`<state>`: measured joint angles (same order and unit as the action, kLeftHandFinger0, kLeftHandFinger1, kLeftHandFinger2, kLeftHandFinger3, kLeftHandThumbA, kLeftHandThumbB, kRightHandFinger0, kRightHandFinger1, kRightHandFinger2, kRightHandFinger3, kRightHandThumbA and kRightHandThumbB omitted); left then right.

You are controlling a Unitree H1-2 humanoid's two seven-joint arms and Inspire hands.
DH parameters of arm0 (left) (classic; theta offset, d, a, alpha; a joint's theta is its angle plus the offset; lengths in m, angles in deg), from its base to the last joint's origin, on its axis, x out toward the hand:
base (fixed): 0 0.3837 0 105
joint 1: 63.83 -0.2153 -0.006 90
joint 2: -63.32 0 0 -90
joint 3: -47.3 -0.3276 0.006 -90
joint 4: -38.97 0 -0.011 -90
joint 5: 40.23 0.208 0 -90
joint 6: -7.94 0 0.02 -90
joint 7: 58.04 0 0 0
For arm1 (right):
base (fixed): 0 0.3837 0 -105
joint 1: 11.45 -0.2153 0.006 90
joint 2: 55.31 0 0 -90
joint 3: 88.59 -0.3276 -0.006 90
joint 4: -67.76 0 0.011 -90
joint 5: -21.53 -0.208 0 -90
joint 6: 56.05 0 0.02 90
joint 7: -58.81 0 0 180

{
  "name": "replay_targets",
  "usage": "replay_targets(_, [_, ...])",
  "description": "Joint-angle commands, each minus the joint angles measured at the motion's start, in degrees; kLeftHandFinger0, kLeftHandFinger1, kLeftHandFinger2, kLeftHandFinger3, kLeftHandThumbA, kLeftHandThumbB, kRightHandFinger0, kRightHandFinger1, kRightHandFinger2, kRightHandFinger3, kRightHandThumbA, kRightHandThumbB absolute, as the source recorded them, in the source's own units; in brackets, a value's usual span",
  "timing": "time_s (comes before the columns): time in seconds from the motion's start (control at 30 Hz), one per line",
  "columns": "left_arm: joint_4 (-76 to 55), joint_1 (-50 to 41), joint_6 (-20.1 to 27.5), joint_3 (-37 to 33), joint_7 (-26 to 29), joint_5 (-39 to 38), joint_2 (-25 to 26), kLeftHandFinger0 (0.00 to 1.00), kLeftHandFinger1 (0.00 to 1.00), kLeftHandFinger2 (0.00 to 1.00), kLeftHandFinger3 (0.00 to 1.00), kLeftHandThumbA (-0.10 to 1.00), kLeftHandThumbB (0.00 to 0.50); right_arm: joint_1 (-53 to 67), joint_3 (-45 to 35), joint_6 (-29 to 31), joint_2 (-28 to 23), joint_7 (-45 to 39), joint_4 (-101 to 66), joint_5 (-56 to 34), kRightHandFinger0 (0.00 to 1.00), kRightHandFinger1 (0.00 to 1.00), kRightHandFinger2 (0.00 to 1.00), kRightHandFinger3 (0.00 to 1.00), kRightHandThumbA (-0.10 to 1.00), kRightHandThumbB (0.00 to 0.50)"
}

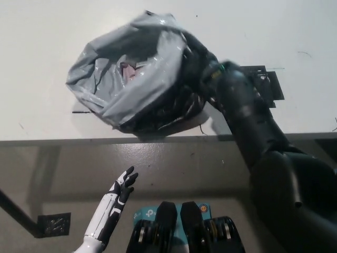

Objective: Use the right hand to pick up a rubix's cube and place it into a plastic bag and lift the bag

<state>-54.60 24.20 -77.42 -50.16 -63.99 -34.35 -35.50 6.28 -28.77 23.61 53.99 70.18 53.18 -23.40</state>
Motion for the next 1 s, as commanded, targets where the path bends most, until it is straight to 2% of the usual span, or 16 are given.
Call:
replay_targets(0.0, [-1.40,0.47,1.22,-0.04,-0.43,0.07,0.36,1.00,1.00,0.96,1.00,1.00,0.077,0.83,10.19,10.12,-4.32,0.31,2.27,13.67,0.00,0.12,0.69,0.71,-0.10,0.131])
replay_targets(0.03, [-1.40,0.52,1.25,-0.06,-0.48,0.12,0.45,1.00,1.00,0.95,1.00,1.00,0.069,1.36,14.21,11.22,-5.28,1.35,2.46,17.49,0.00,0.19,0.76,0.85,-0.10,0.145])
replay_targets(0.07, [-1.39,0.52,1.27,-0.08,-0.49,0.14,0.46,1.00,1.00,0.95,1.00,1.00,0.069,1.47,15.18,11.46,-5.49,1.52,2.51,18.20,0.00,0.19,0.76,0.85,-0.10,0.145])
replay_targets(0.1, [-1.26,0.69,1.22,-0.16,-0.49,0.42,0.55,1.00,1.00,0.95,1.00,1.00,0.085,1.69,22.18,11.36,-6.94,4.83,2.67,24.98,0.00,0.23,0.68,0.41,-0.10,0.180])
replay_targets(0.17, [-1.17,0.81,1.23,-0.19,-0.48,0.53,0.59,1.00,1.00,0.95,1.00,1.00,0.085,1.69,25.03,11.21,-7.51,6.32,2.70,27.70,0.00,0.23,0.68,0.41,-0.10,0.180])
replay_targets(0.2, [-0.92,1.06,1.58,-0.26,-0.46,0.82,0.73,1.00,1.00,0.95,1.00,1.00,0.082,1.57,34.50,9.99,-9.64,8.97,2.71,36.71,0.29,0.62,0.99,0.60,0.01,0.236])
replay_targets(0.23, [-0.85,1.13,1.69,-0.27,-0.48,0.81,0.75,1.00,1.00,0.96,1.00,1.00,0.082,1.43,37.92,9.18,-10.48,9.47,2.76,39.58,0.41,0.70,0.95,0.66,0.05,0.224])
replay_targets(0.27, [-0.72,1.28,1.77,-0.25,-0.49,0.76,0.74,1.00,1.00,0.96,1.00,1.00,0.083,0.92,41.02,7.79,-11.46,8.67,2.67,41.99,0.67,0.98,1.00,0.96,0.17,0.273])
replay_targets(0.3, [-0.54,1.44,1.71,-0.22,-0.55,0.53,0.67,1.00,1.00,0.96,1.00,1.00,0.090,-0.11,45.59,5.46,-12.82,6.42,2.76,45.02,0.91,1.00,1.00,1.00,0.30,0.298])
replay_targets(0.33, [-0.55,1.52,1.51,-0.23,-0.58,0.49,0.63,1.00,1.00,0.96,1.00,1.00,0.092,-0.64,47.25,4.77,-13.47,5.17,2.77,45.99,1.00,1.00,1.00,1.00,0.39,0.320])
replay_targets(0.47, [-0.53,1.50,1.61,-0.50,-0.47,1.06,0.59,1.00,1.00,0.95,1.00,1.00,0.090,-2.63,51.77,2.61,-15.17,3.50,1.33,47.72,1.00,1.00,1.00,1.00,0.61,0.418])
replay_targets(0.67, [-0.46,1.99,1.63,-0.74,-0.41,1.73,0.64,1.00,1.00,0.94,1.00,1.00,0.091,-4.29,56.08,0.47,-17.21,-0.55,-3.53,48.06,1.00,1.00,1.00,1.00,0.78,0.480])
replay_targets(0.73, [-0.40,2.22,1.72,-0.77,-0.56,1.68,0.76,1.00,1.00,0.94,1.00,1.00,0.090,-4.55,57.15,-0.92,-17.95,-2.08,-5.83,47.80,1.00,1.00,1.00,1.00,0.79,0.482])
replay_targets(0.83, [-0.53,2.46,1.10,-0.77,-0.78,1.45,0.80,1.00,1.00,0.96,1.00,1.00,0.108,-5.05,58.66,-2.96,-19.08,-4.01,-9.12,47.82,1.00,1.00,1.00,1.00,0.91,0.500])
replay_targets(0.87, [-0.56,2.50,1.12,-0.84,-0.85,1.49,0.87,1.00,1.00,0.96,1.00,1.00,0.109,-5.08,58.94,-3.66,-19.63,-4.78,-11.07,47.57,1.00,1.00,1.00,1.00,0.97,0.481])
replay_targets(0.97, [-0.71,2.45,0.94,-0.99,-0.98,1.58,0.96,1.00,1.00,0.96,1.00,1.00,0.124,-4.87,58.25,-4.49,-20.86,-5.74,-15.96,46.41,1.00,1.00,1.00,1.00,0.98,0.465])
